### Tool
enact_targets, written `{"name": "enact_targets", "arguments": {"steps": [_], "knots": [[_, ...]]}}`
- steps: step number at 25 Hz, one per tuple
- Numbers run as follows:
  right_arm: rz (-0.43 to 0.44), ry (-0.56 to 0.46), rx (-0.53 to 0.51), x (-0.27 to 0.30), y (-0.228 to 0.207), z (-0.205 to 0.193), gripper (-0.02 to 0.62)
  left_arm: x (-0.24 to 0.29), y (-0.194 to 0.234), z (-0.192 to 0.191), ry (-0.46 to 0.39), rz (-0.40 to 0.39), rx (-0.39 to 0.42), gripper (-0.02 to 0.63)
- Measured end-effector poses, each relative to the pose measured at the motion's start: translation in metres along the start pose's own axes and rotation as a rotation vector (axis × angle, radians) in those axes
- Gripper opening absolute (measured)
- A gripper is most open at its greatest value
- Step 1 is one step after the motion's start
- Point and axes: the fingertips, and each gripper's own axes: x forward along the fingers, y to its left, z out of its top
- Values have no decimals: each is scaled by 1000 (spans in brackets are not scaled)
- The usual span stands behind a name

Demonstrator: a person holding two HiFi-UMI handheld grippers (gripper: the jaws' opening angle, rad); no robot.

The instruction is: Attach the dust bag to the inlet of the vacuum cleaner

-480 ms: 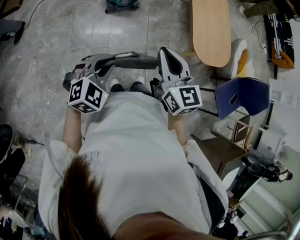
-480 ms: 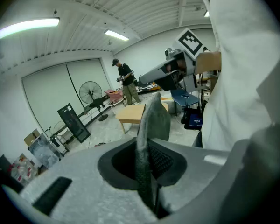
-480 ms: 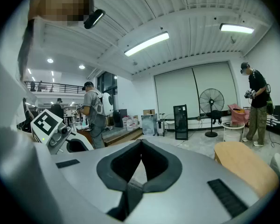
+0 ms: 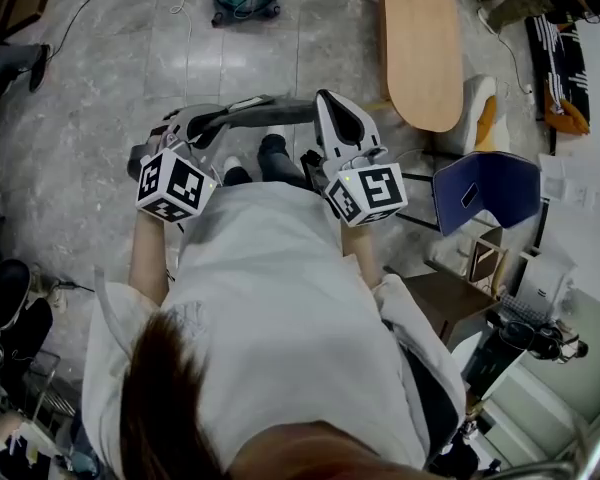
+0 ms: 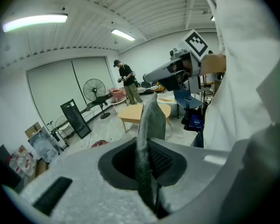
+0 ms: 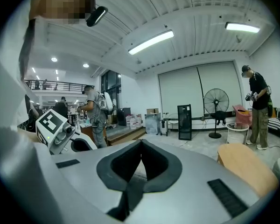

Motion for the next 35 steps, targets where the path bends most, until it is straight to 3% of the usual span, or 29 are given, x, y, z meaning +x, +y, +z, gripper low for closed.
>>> {"name": "enact_targets", "arguments": {"steps": [6,13,19,27,35], "knots": [[72,-37,-13,6,3,10,3,5,8,0,18,16,-19,37],[86,-36,25,29,-30,7,3,31,26,2,49,15,-48,37],[98,-48,60,69,-79,14,3,68,60,7,66,21,-81,37],[133,-49,85,97,-161,23,3,124,101,33,110,101,-110,37],[134,-21,106,120,-206,18,3,167,138,47,123,127,-120,37]]}}
